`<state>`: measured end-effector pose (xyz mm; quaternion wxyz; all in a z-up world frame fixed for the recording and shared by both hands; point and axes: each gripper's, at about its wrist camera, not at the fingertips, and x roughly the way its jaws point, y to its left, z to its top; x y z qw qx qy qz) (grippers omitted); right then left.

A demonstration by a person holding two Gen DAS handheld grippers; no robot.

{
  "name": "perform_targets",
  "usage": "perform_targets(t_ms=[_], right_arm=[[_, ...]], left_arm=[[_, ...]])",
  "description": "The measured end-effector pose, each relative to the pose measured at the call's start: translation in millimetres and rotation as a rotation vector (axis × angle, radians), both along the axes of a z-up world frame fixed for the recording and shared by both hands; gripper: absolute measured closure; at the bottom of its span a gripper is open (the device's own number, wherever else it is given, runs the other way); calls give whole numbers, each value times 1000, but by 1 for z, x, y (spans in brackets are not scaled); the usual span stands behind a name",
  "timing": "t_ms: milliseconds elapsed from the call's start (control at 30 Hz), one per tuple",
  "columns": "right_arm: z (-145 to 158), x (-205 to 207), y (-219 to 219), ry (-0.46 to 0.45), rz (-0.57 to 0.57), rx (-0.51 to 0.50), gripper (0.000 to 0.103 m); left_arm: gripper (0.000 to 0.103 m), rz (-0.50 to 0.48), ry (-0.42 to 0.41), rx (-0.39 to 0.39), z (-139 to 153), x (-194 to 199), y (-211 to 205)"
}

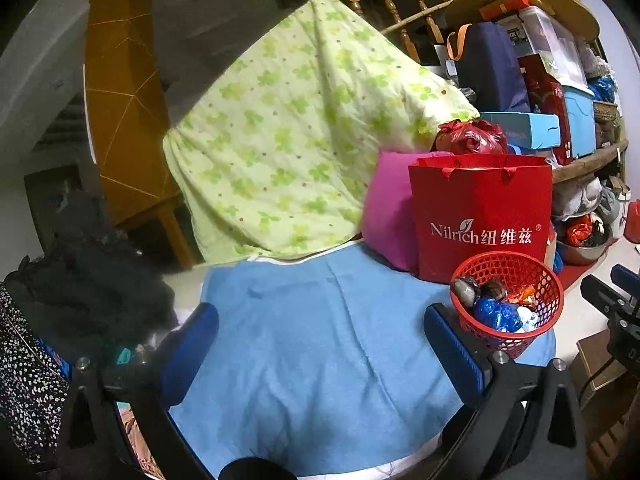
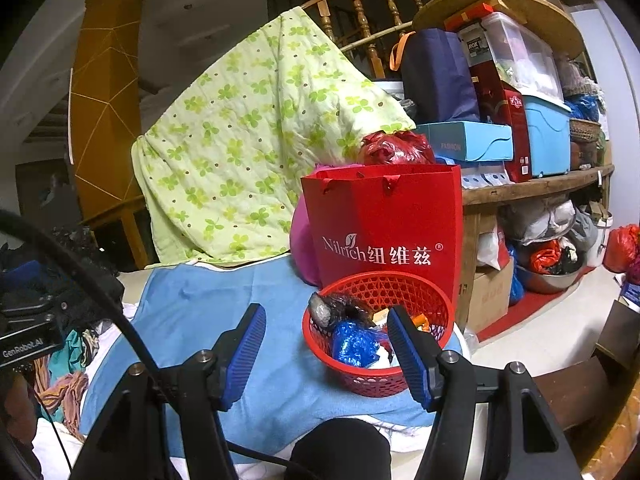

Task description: Collect trash

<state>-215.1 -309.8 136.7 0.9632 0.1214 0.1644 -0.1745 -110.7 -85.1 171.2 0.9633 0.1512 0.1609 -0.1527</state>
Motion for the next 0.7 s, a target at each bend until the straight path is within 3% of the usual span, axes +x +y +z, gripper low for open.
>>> perform_targets(t_ms=[700], right_arm=[[-11,5,-9,12,-23,13,36]], left_arm=[[1,-21,54,24,-10,4,-10]])
